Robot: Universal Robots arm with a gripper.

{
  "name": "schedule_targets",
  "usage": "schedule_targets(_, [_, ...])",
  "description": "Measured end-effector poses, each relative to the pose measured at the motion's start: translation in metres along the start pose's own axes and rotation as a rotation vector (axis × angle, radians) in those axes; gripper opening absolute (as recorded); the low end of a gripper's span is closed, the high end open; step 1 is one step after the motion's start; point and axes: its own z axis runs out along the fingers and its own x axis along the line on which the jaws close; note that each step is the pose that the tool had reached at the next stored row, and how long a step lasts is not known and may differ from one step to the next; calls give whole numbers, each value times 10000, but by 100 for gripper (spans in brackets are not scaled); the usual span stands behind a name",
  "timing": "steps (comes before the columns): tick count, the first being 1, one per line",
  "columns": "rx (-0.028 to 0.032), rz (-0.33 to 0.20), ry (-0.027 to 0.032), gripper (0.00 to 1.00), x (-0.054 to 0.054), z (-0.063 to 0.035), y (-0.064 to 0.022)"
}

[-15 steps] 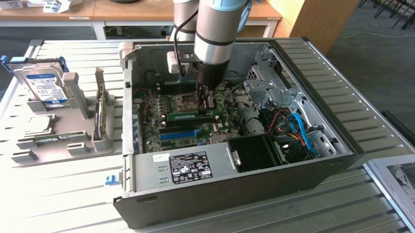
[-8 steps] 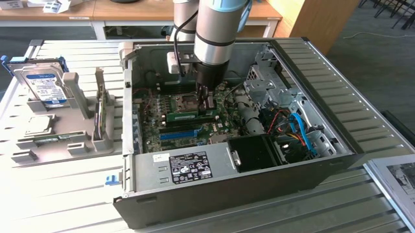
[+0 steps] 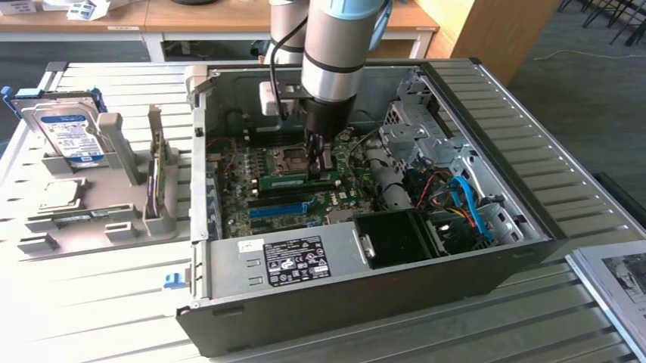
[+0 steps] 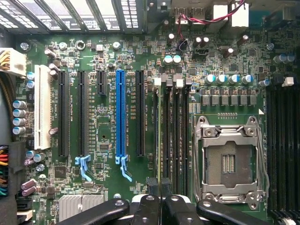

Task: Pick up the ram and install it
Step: 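Insert the ram into the slot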

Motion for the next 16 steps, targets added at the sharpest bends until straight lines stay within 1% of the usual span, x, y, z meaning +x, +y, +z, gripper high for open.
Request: schedule_targets(16, [0, 0, 0, 12, -8, 7, 5])
